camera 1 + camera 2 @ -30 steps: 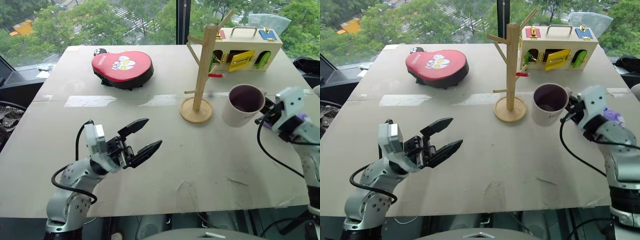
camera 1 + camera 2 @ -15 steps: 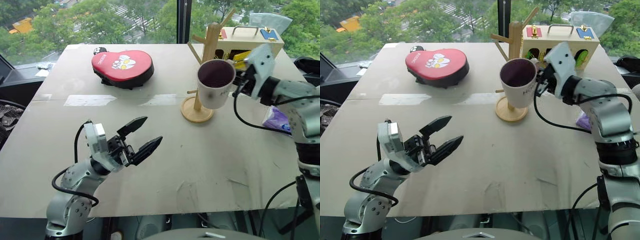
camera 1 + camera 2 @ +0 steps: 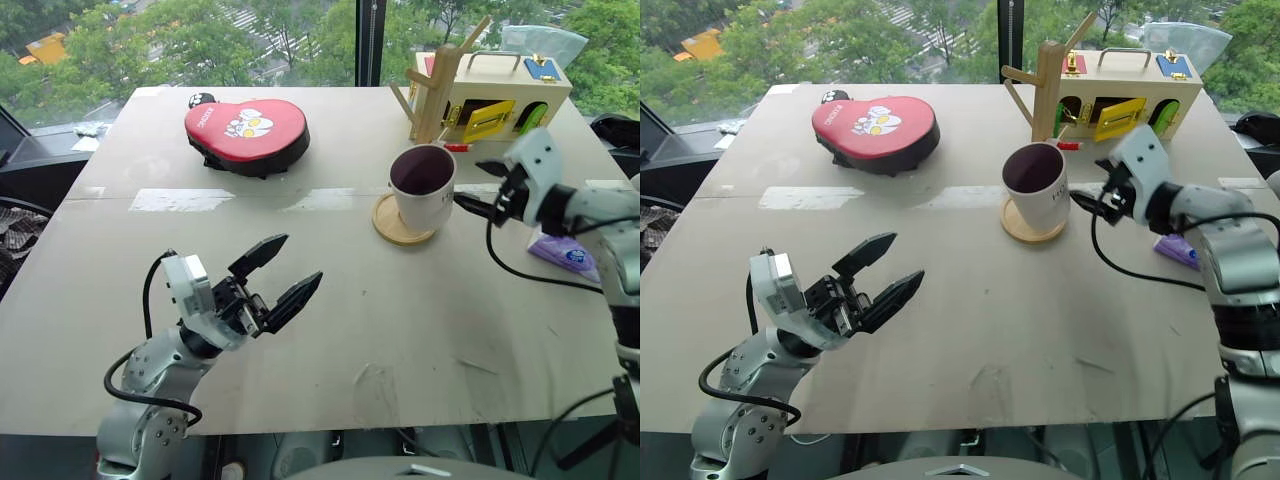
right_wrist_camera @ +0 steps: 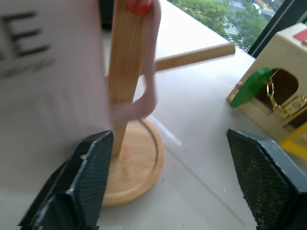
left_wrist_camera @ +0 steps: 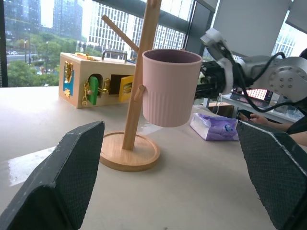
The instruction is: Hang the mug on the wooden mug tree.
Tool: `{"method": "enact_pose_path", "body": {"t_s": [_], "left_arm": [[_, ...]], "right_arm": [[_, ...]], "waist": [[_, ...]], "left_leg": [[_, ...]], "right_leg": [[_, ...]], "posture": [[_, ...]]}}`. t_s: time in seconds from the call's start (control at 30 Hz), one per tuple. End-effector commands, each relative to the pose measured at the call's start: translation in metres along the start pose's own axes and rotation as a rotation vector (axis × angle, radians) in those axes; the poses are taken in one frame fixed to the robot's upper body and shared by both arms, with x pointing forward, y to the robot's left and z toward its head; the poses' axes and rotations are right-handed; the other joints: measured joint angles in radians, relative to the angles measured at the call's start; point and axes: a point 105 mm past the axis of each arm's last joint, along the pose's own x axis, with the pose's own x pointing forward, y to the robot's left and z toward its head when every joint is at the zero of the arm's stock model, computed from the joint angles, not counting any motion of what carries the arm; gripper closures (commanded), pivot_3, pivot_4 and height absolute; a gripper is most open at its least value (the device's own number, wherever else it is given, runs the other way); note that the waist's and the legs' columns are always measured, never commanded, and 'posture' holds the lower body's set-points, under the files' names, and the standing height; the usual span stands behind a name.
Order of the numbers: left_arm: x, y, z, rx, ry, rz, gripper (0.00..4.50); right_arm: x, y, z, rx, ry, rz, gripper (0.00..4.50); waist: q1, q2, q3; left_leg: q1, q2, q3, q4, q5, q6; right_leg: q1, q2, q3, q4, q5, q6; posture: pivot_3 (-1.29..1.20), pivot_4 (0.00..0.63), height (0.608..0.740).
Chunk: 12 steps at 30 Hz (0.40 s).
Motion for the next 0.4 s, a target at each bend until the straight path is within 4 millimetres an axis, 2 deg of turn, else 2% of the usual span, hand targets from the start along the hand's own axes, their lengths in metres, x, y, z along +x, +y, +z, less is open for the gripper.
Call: {"method": "enact_pose_path", "body": {"t_s": [0.03,0.1,0.17,0.27,0.33,0.4], "left_arm": [[-0.004,-0.004,0.006,0.042,0.015,-0.009,0.00],[-0.010,-0.002,0.001,0.043,0.051,0.004,0.00],[-0.027,0.002,-0.009,0.021,0.130,0.036,0.00],[-0.040,0.008,-0.020,0.024,0.212,0.078,0.00],[-0.044,0.010,-0.028,0.029,0.263,0.076,0.00],[-0.043,0.013,-0.034,0.016,0.306,0.072,0.00]], "right_arm": [[-0.034,-0.001,-0.002,0.012,-0.051,-0.052,0.80],[-0.050,0.002,-0.020,0.030,-0.015,-0.074,0.80],[-0.078,0.011,-0.052,0.075,0.061,-0.114,0.80],[-0.100,0.027,-0.076,0.106,0.124,-0.117,0.80],[-0.110,0.037,-0.088,0.129,0.147,-0.115,0.80],[-0.109,0.041,-0.093,0.142,0.145,-0.127,0.80]], "waist": [[0.000,0.000,0.000],[0.000,0.000,0.000],[0.003,0.000,0.000],[0.001,0.000,0.000],[-0.001,0.001,0.000],[-0.003,0.000,0.000]], "left_leg": [[0.000,0.000,0.000,0.000,0.000,0.000],[0.000,0.000,0.000,0.000,0.000,0.000],[0.001,0.001,0.000,0.000,0.000,0.000],[0.001,0.001,-0.001,-0.001,0.000,0.000],[0.001,0.001,0.000,-0.001,-0.003,0.004],[0.003,0.002,0.000,0.000,-0.003,0.004]], "right_leg": [[0.000,0.000,0.000,0.000,0.000,0.000],[0.000,0.000,0.001,0.001,0.000,0.000],[0.000,0.000,0.001,0.001,0.000,0.000],[0.000,0.000,0.002,0.000,-0.001,-0.001],[0.000,0.000,0.002,0.000,-0.002,-0.002],[0.000,0.001,0.002,0.000,-0.003,-0.003]], "posture": [[0.00,0.150,0.733],[0.00,0.150,0.733],[0.00,0.150,0.733],[0.00,0.150,0.733],[0.00,0.150,0.733],[0.00,0.150,0.733]]}}
